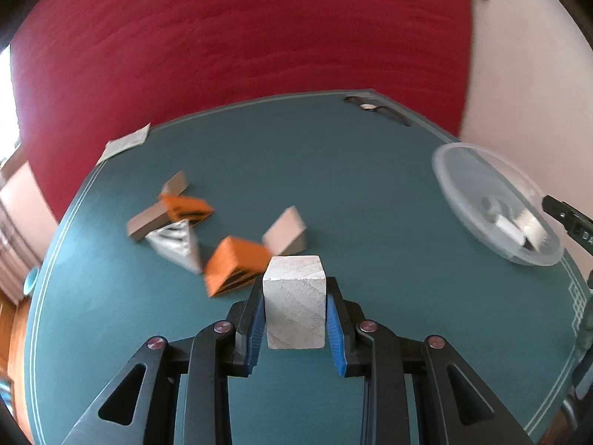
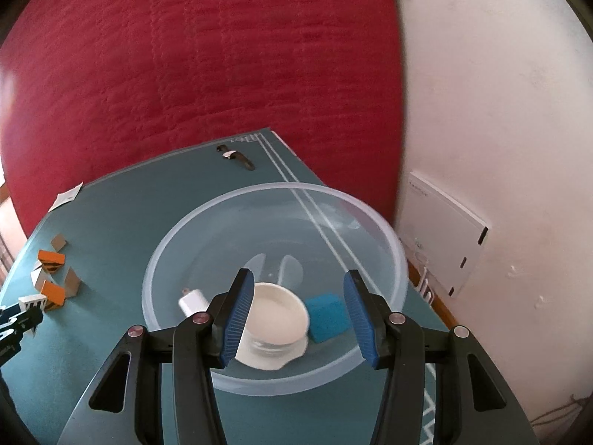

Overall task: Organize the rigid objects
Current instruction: 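Carry the white bowl into the clear bowl and open the right gripper, then carry the pale wooden block into the clear bowl and open the left gripper, then move the left gripper to the black-and-white striped wedge and grasp it while the right withdraws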

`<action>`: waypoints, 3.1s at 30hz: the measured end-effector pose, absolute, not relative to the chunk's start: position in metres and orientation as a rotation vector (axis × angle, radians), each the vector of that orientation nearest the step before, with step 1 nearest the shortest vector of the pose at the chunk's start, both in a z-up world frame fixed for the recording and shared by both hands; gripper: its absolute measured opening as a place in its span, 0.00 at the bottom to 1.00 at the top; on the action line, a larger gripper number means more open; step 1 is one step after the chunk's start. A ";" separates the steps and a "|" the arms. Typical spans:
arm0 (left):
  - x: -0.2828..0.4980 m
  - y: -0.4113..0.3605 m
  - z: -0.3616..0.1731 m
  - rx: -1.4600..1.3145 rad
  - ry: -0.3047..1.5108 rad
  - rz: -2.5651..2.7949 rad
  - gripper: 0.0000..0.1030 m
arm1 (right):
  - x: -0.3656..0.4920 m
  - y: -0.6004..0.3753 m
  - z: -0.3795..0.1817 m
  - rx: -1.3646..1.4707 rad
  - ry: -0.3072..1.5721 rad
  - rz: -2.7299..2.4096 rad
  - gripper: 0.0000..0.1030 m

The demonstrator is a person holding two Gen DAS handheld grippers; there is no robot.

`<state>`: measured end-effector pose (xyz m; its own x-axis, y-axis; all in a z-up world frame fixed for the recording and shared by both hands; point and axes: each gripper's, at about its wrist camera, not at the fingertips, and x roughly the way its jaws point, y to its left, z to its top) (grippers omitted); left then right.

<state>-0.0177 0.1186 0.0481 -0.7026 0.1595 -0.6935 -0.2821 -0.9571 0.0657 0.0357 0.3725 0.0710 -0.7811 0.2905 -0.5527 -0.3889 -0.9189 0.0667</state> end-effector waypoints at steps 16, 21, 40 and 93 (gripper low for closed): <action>-0.023 0.239 0.068 -0.946 0.350 2.467 0.30 | 0.054 0.398 0.069 -0.749 0.330 2.656 0.51; -0.033 0.261 0.066 -0.950 0.354 2.428 0.31 | 0.054 0.398 0.067 -0.761 0.338 2.676 0.51; -0.051 0.257 0.070 -0.919 0.268 2.495 0.80 | 0.055 0.382 0.066 -0.755 0.287 2.705 0.51; -0.085 0.025 0.037 -1.193 0.073 2.948 0.93 | 0.064 0.307 0.065 -0.699 0.005 2.778 0.52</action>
<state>-0.0847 0.0246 0.0370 -0.7179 -0.0542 -0.6941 0.0199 -0.9982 0.0573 0.0644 0.3067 0.0646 -0.8450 0.2648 -0.4646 -0.2666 -0.9617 -0.0632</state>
